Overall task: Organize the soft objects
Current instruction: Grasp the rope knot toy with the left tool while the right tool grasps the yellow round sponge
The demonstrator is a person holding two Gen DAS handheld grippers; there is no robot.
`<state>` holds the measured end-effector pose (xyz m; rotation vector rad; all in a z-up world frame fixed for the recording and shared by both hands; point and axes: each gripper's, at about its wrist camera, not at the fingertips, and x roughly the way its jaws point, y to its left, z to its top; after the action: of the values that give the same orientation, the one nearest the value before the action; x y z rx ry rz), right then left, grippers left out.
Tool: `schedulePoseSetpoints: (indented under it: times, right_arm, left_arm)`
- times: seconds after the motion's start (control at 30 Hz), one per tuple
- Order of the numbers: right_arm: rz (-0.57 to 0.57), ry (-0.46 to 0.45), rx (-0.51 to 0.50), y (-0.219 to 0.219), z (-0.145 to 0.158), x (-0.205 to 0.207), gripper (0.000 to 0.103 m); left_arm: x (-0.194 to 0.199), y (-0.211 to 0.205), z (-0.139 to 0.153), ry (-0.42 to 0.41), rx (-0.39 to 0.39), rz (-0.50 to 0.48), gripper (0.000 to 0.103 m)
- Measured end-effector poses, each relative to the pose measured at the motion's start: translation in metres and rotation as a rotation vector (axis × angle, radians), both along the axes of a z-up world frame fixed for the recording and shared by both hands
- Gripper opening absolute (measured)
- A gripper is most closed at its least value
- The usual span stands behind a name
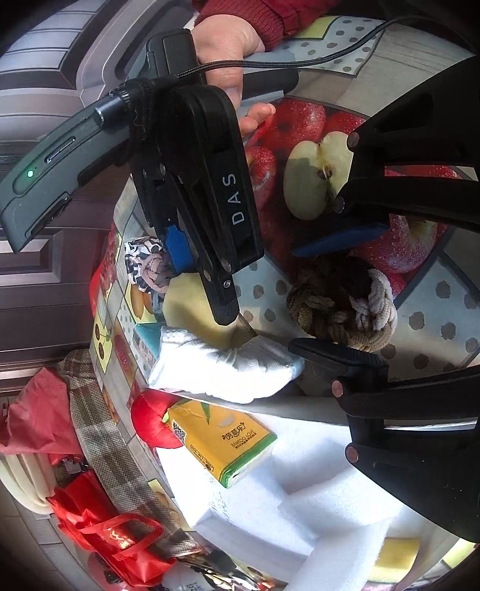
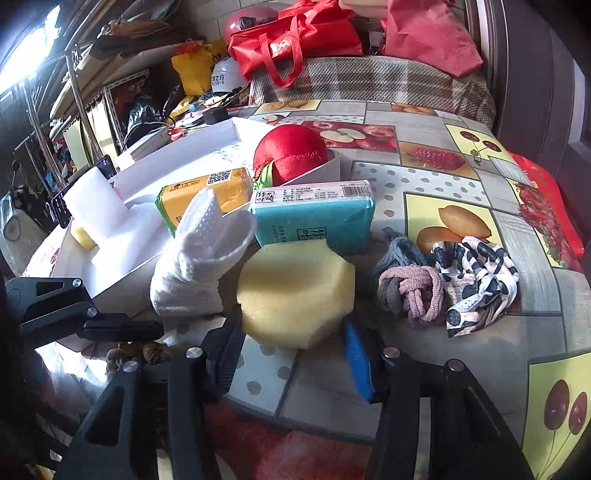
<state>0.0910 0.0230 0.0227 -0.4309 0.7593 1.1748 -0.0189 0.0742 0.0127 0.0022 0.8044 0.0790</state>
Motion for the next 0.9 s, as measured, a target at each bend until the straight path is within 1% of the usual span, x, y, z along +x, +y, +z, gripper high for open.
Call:
schedulePoseSetpoints:
  times: [0.07, 0.17, 0.23, 0.27, 0.3, 0.37, 0.47, 0.53, 0.63, 0.67, 0.7, 0.73, 0.77, 0.8, 0.9]
  right_arm:
    - [-0.004, -0.024, 0.033, -0.006, 0.005, -0.004, 0.050]
    - [-0.007, -0.061, 0.077, -0.016, 0.012, -0.012, 0.049]
    - [-0.018, -0.094, 0.116, -0.025, 0.018, -0.017, 0.049]
    - [-0.030, -0.113, 0.143, -0.032, 0.021, -0.020, 0.049]
    - [-0.049, -0.133, 0.174, -0.039, 0.025, -0.022, 0.049]
    - [-0.092, -0.160, 0.235, -0.054, 0.031, -0.024, 0.049]
    - [-0.144, -0.165, 0.297, -0.074, 0.036, -0.025, 0.049]
    - [-0.168, -0.158, 0.321, -0.082, 0.038, -0.024, 0.049]
    - [-0.183, -0.143, 0.338, -0.086, 0.039, -0.022, 0.049]
    - [-0.186, -0.140, 0.341, -0.086, 0.040, -0.021, 0.049]
    - [-0.187, -0.137, 0.341, -0.086, 0.040, -0.020, 0.049]
    - [-0.189, -0.133, 0.340, -0.085, 0.039, -0.020, 0.049]
    - [-0.191, -0.131, 0.342, -0.086, 0.039, -0.020, 0.049]
    - [-0.192, -0.128, 0.346, -0.087, 0.039, -0.019, 0.049]
    - [-0.196, -0.120, 0.357, -0.090, 0.038, -0.019, 0.049]
  left_arm:
    - [-0.001, 0.000, 0.001, -0.006, -0.003, -0.005, 0.036]
    - [-0.001, -0.002, 0.001, -0.011, 0.003, -0.011, 0.033]
    - [-0.004, -0.002, 0.004, -0.032, -0.003, -0.021, 0.029]
    - [-0.007, -0.003, 0.006, -0.050, -0.005, -0.027, 0.019]
    - [-0.011, -0.004, 0.009, -0.072, -0.002, -0.030, 0.013]
    - [-0.017, -0.007, 0.015, -0.117, 0.014, -0.034, 0.013]
    - [-0.025, -0.014, 0.021, -0.165, 0.045, -0.047, 0.013]
    - [-0.025, -0.016, 0.021, -0.169, 0.057, -0.054, 0.013]
    - [-0.022, -0.016, 0.020, -0.149, 0.061, -0.052, 0.013]
    - [-0.021, -0.017, 0.019, -0.144, 0.069, -0.047, 0.021]
    - [-0.021, -0.019, 0.018, -0.137, 0.079, -0.041, 0.045]
    - [-0.020, -0.020, 0.017, -0.125, 0.084, -0.041, 0.061]
    - [-0.019, -0.024, 0.015, -0.108, 0.084, -0.050, 0.084]
    - [-0.018, -0.027, 0.014, -0.099, 0.091, -0.062, 0.087]
    - [-0.013, -0.039, 0.007, -0.059, 0.149, -0.092, 0.087]
